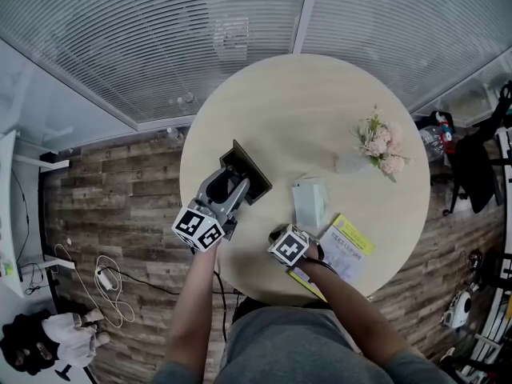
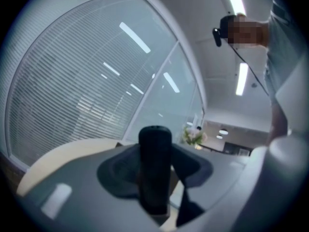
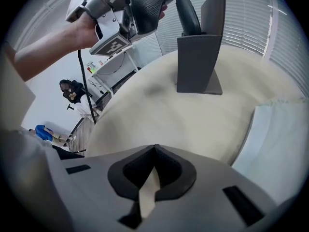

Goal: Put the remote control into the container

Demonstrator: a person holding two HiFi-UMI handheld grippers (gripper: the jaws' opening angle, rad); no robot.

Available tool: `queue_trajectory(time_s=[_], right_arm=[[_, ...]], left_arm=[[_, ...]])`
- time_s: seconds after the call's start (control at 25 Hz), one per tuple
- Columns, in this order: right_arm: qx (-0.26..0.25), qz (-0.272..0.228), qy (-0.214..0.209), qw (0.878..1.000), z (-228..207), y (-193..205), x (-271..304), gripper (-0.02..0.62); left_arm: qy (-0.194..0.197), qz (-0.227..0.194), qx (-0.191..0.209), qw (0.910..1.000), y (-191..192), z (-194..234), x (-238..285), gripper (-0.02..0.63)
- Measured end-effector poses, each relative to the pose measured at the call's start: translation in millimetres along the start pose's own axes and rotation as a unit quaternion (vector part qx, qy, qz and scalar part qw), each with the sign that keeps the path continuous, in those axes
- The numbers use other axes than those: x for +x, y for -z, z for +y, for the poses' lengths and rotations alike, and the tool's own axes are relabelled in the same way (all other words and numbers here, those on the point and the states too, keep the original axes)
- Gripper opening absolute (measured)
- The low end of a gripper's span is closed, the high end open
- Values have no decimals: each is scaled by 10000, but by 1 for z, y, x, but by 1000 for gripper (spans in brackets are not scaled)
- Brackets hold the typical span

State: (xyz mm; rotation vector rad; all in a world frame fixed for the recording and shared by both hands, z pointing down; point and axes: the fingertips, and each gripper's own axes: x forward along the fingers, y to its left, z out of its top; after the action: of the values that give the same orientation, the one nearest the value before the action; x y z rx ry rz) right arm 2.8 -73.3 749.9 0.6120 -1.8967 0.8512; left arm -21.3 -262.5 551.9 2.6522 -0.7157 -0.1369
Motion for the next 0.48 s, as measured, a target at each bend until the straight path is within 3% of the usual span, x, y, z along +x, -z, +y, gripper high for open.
queue_trajectory(time_s=[0.48], right_arm=[[-24, 10, -18, 10000, -2, 1, 2, 15]], left_arm=[[86, 444, 651, 9968, 17, -9, 12, 190]])
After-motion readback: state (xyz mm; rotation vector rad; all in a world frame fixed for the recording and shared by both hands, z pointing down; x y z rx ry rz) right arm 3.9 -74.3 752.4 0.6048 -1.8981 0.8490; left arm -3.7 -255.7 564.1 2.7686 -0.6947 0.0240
